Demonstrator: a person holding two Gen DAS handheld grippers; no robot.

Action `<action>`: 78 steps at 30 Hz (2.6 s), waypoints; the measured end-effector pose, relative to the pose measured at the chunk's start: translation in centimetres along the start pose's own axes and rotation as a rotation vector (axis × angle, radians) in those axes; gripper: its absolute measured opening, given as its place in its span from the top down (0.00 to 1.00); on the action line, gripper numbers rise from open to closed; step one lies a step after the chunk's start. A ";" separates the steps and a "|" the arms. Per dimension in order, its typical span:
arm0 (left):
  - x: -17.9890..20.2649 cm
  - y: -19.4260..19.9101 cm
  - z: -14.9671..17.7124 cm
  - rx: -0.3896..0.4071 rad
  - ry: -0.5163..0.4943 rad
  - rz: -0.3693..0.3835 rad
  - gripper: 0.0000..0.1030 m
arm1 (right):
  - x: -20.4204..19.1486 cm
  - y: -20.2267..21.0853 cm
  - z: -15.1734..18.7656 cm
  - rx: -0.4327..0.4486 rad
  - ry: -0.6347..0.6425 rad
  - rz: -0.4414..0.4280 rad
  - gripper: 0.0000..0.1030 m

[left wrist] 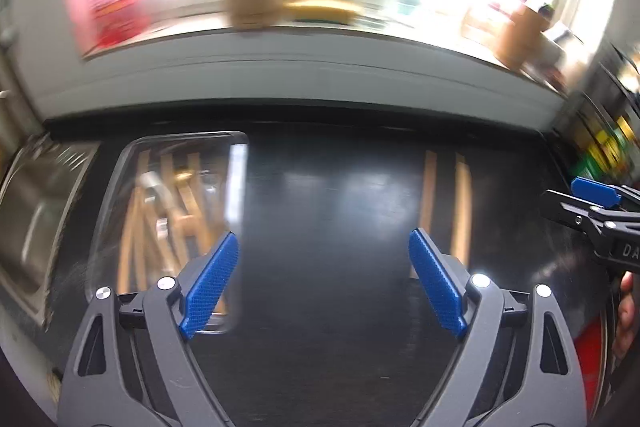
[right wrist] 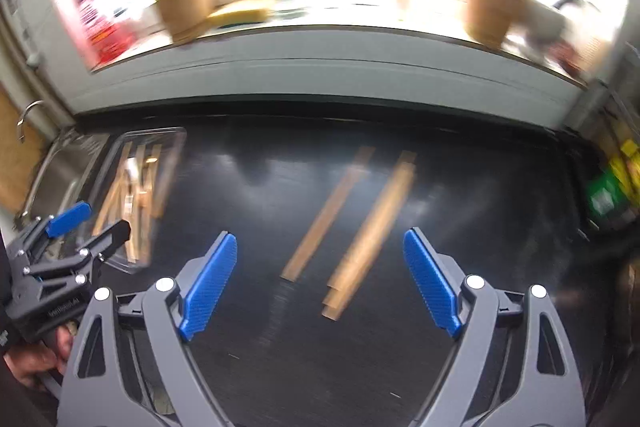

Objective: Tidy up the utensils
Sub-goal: 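Move both tools back toward the remaining bamboo chopsticks, then grasp a bamboo chopstick with the left tool while the right tool grasps another, then carry both chopsticks over the clear tray with both tools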

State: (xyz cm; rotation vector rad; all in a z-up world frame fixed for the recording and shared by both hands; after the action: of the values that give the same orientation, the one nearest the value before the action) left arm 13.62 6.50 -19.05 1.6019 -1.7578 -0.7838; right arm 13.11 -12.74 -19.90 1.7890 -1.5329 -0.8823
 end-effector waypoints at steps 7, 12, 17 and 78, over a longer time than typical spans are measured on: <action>7.8 -0.1 1.0 -0.007 -0.125 0.082 0.18 | 7.5 3.3 4.4 0.022 -0.104 0.082 0.20; 10.0 0.3 1.3 -0.008 -0.166 0.103 0.18 | 8.7 4.3 5.2 0.032 -0.137 0.092 0.20; 10.3 0.4 1.2 -0.010 -0.181 0.099 0.18 | 8.6 4.4 5.2 0.037 -0.149 0.085 0.20; 9.0 -20.2 1.6 -0.191 -0.326 0.124 0.94 | 9.0 -21.2 3.9 -0.303 -0.100 0.032 0.93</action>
State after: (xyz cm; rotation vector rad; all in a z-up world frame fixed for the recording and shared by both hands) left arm 24.34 -4.20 -35.25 1.2811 -1.9176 -1.1653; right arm 23.13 -18.80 -40.06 1.5194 -1.3982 -1.1364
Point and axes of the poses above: each gripper's, at about its wrist camera, not at the fingertips, and y roughly against the way its jaws point, x to its right, z to its underside, the point moved 10 cm from there along -y, roughly the way its jaws point, and after that the axes turned 1 degree about -z, right-handed, at the moved point
